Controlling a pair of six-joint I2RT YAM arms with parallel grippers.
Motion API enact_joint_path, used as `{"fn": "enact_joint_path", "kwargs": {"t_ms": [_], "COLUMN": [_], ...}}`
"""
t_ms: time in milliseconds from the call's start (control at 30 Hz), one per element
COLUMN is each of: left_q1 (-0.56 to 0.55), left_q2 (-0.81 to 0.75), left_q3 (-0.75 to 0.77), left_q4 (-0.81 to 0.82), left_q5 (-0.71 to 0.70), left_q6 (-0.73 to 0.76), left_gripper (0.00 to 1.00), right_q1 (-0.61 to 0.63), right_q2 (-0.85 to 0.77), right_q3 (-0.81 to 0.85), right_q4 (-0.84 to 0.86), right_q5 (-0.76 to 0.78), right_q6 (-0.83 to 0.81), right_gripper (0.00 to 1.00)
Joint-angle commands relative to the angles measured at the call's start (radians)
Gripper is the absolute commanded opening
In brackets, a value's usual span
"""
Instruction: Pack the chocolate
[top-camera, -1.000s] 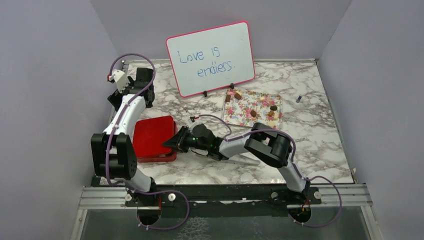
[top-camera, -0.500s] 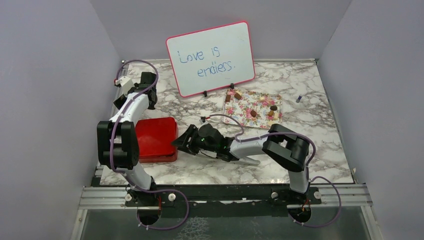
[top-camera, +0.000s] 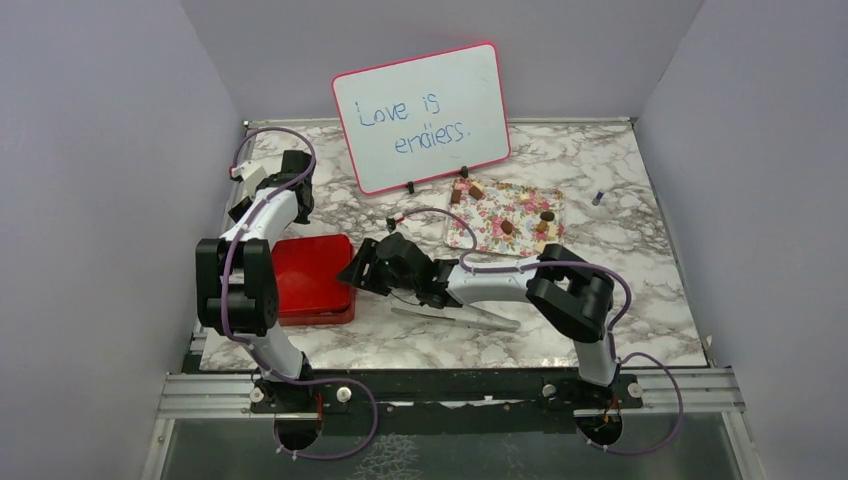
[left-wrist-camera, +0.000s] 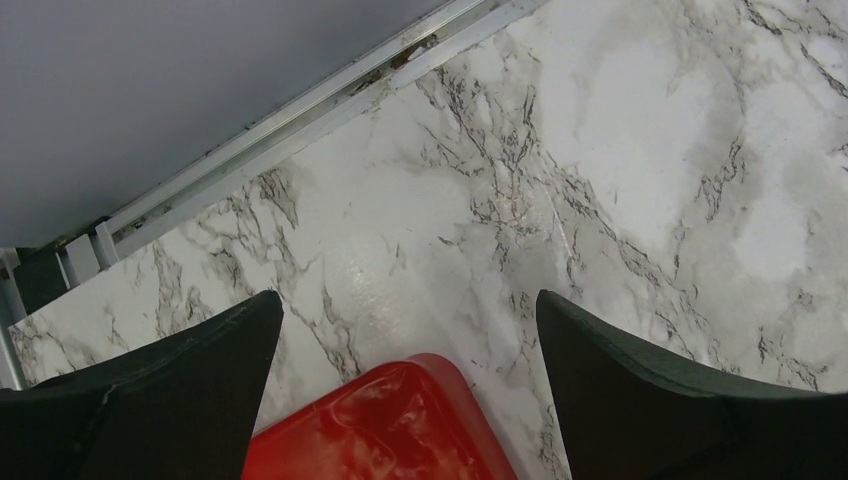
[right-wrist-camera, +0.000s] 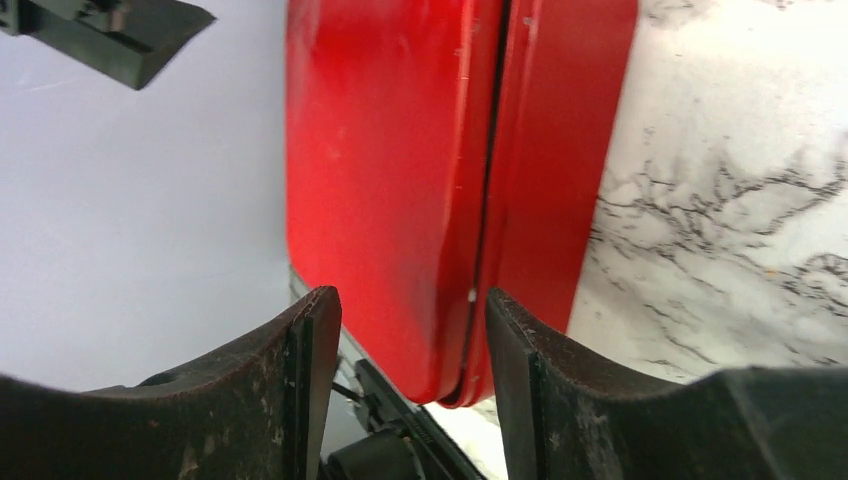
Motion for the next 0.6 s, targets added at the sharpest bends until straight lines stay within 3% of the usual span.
{"fn": "enact_joint_path", "kwargs": {"t_ms": [0, 567], "left_q1": [0.006, 0.006], "left_q2": [0.0, 0.033], "left_q3": [-0.017, -0.023], "left_q4": [-0.002, -0.001], "left_q5": [0.041, 0.096], "left_q6": [-0.006, 0.021], "left_gripper": [0.98, 0.93], "right_q1": [0.006, 0.051], "right_q2": [0.048, 0.007], "right_q3": [0.038, -0.03], "right_q4": [-0.145, -0.193], "right_q5": [0.04, 0.032], "right_q6": [-0.05, -0.036], "right_gripper": [0.59, 0.51]}}
